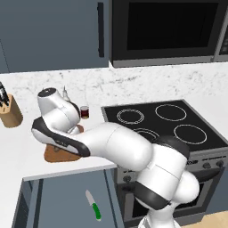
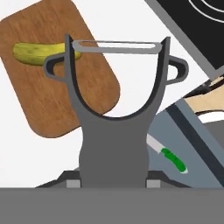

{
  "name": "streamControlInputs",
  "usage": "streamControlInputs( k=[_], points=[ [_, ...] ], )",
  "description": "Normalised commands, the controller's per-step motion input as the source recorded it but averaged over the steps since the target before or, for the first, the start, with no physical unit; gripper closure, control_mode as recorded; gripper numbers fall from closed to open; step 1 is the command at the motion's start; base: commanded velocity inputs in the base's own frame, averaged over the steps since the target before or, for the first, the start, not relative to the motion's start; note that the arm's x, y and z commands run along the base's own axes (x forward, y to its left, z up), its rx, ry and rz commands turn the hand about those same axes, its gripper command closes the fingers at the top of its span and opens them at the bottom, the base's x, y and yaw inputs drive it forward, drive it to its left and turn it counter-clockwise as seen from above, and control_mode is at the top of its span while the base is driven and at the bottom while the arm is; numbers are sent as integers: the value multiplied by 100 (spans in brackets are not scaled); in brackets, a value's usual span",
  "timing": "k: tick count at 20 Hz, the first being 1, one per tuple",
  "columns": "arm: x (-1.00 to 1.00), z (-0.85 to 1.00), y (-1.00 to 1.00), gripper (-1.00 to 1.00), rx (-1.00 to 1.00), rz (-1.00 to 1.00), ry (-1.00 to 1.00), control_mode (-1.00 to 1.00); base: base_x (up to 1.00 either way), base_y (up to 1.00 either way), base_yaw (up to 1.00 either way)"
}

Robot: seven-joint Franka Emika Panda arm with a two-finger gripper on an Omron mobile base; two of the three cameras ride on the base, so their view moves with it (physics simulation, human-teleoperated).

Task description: Place the appropriate cutting tool for cutting the cucumber skin on the cutting board.

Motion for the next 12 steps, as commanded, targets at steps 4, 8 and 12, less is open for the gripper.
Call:
streamControlInputs(
  k=[4,8,12],
  points=[
    [27,-41,0,100,0,0,5,-100,0,0,0],
    [29,-43,0,100,0,0,6,-100,0,0,0],
    [33,-40,0,100,0,0,6,-100,0,0,0]
  ],
)
